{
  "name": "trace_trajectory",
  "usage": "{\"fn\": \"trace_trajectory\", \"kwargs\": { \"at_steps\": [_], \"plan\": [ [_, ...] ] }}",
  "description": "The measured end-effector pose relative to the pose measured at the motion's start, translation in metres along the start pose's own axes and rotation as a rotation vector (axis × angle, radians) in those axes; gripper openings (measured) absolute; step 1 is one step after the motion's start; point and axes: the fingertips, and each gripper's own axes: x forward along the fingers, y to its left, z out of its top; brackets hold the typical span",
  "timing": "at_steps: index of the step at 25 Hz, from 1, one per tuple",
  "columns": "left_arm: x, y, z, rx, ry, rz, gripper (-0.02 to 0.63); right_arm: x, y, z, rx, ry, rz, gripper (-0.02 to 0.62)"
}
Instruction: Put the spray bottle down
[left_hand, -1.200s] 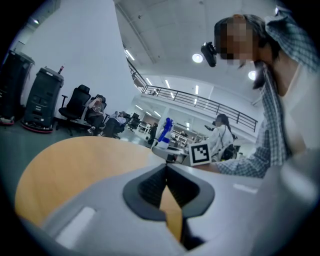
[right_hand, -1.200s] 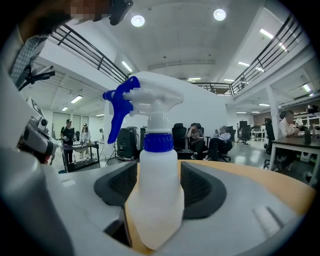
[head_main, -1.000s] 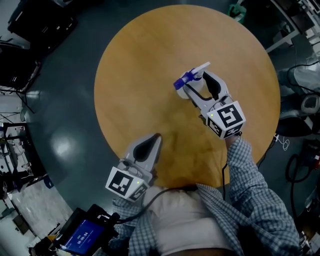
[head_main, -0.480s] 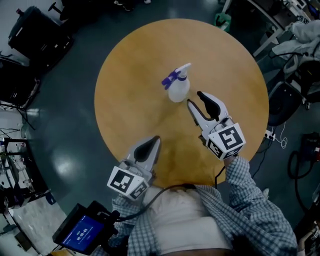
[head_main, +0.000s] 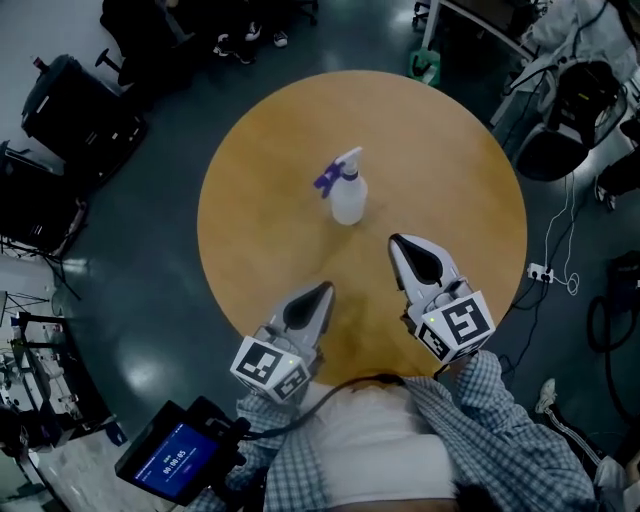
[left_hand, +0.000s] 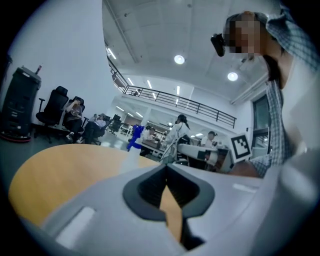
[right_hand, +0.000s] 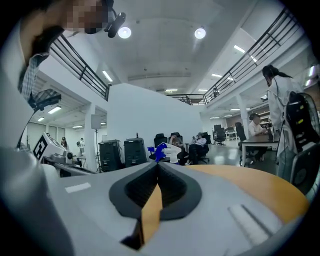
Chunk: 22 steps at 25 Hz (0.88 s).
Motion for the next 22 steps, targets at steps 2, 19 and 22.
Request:
{"fn": "trace_trajectory", "kwargs": {
  "at_steps": [2, 19, 22],
  "plan": [
    [0.001, -0.003, -0.003, 0.004, -0.004, -0.019, 0.002, -0.007, 0.002, -0.003, 0.009, 0.004, -0.014, 0.002],
    [0.009, -0.013, 0.003, 0.021, 0.014, -0.044, 0.002, -0.015, 0.012, -0.008, -0.015, 0.032, 0.005, 0.002],
    [0.008, -0.012, -0.001, 0.034, 0.008, -0.057, 0.002, -0.014, 0.011, -0.011, -0.021, 0.039, 0.002, 0.002]
  ]
}}
